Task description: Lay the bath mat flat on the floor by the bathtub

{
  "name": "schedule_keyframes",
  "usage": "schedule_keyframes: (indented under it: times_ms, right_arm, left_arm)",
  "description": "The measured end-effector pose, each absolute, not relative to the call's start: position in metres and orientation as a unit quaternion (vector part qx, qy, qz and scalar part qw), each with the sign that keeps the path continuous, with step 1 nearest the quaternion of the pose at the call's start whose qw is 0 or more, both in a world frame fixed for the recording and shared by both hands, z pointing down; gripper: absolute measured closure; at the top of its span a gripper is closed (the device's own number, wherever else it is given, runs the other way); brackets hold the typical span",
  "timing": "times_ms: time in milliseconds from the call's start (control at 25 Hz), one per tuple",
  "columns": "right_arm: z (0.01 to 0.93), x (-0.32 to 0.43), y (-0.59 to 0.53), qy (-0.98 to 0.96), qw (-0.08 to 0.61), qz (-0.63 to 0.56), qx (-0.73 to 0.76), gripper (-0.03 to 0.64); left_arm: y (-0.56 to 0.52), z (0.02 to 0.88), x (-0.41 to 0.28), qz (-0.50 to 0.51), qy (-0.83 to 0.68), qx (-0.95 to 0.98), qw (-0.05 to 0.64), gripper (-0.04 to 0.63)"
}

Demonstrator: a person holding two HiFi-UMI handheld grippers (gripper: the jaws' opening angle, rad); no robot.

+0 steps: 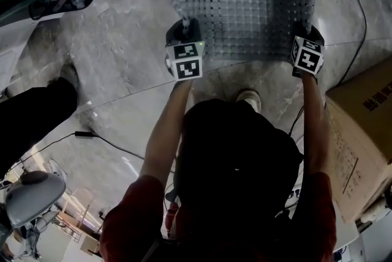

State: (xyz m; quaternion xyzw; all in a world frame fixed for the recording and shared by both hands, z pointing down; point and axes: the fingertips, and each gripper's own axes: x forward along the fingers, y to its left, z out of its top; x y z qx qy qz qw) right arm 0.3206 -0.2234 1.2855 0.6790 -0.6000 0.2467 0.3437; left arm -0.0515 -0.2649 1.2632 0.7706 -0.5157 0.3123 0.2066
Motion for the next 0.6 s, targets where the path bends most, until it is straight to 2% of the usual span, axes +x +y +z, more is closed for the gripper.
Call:
schedule_keyframes:
  times_ms: [360, 600]
  right_arm:
    - [1.317, 0.348, -0.222, -0.595, 0.333, 0.291, 0.672, 0.356]
    - [1.317, 0.35, -0.222, -0.594, 0.344, 0.277, 0.672, 0.321]
  left_arm:
    - [-0.273, 1.294, -0.078, 0.335, -0.518, 0.758, 0.212, 0.449]
    - [-0.274, 1.313, -0.097, 0.352, -0.529, 0.739, 0.226, 0.377]
